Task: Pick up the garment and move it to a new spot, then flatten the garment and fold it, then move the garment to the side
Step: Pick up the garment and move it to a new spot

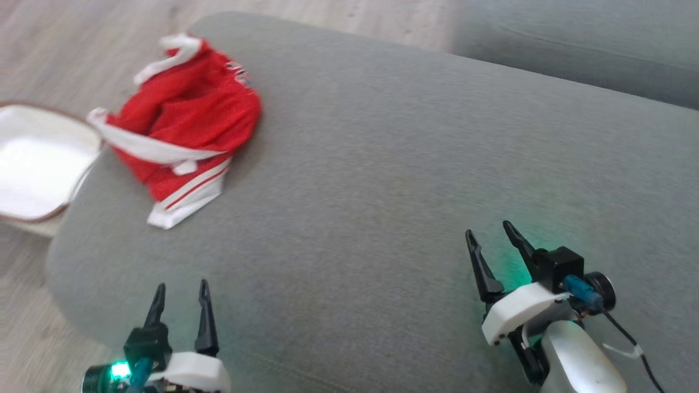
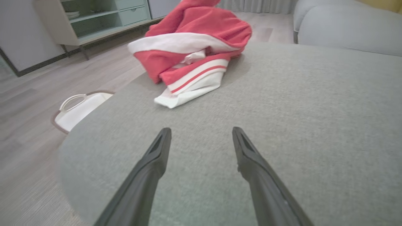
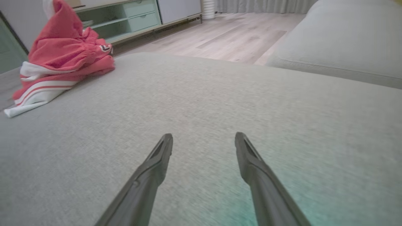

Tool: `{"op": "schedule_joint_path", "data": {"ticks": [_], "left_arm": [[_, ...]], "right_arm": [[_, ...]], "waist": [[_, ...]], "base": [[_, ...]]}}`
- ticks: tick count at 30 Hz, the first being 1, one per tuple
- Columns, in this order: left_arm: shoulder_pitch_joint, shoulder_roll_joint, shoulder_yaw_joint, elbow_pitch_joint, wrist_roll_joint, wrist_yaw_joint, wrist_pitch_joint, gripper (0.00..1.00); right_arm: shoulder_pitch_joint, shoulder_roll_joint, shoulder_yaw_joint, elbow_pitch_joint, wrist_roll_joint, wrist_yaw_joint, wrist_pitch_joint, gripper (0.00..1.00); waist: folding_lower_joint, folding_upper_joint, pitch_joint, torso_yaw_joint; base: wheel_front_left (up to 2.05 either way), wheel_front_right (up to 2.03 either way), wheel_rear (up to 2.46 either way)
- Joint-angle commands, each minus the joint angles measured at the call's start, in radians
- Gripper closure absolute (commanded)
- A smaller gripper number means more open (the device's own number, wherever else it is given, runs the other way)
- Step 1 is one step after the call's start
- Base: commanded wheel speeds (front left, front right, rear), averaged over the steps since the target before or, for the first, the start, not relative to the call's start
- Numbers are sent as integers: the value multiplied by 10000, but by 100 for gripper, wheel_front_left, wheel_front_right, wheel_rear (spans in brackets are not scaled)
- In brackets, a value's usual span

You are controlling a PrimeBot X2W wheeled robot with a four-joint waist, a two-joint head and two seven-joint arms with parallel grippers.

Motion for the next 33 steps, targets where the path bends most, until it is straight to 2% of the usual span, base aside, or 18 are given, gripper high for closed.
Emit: {"op": "schedule_joint_path", "data": {"ticks": [1, 9, 14, 19, 24, 31, 33], "left_arm": [[-180, 32, 384, -291, -55, 33, -122, 0], [-486, 151, 732, -554, 35, -167, -122, 0], [-1513, 733, 1130, -1226, 159, -417, -122, 0], [-3179, 1648, 1255, -1018, 83, -1078, -122, 0], [-5080, 2340, 872, 89, -356, -1484, 16, 0], [-7005, 3393, -356, 1451, -1063, -1569, 794, 0], [-7173, 3514, -569, 1635, -1209, -1570, 940, 0]], "right_arm": [[-449, -24, 269, -304, 58, -7, -122, 0], [-456, -24, 389, -320, -9, -7, -122, 0], [-560, -24, 313, -416, -323, -7, -122, 0], [-736, -36, 202, -580, -649, -7, -122, 0], [-1014, -87, 237, -906, -731, -7, -122, 0], [-1219, -231, 379, -1290, -661, -7, -122, 0], [-1227, -268, 372, -1313, -652, -7, -122, 0]], "waist": [[0, 0, 128, 423], [0, 0, 340, 689], [0, 0, 795, 497], [0, 0, 1333, 139], [0, 0, 1887, -430], [0, 0, 2586, -1409], [0, 0, 2657, -1514]], "base": [[0, 0, 0], [0, 0, 0], [0, 0, 0], [0, 0, 0], [0, 0, 0], [0, 0, 0], [0, 0, 0]]}}
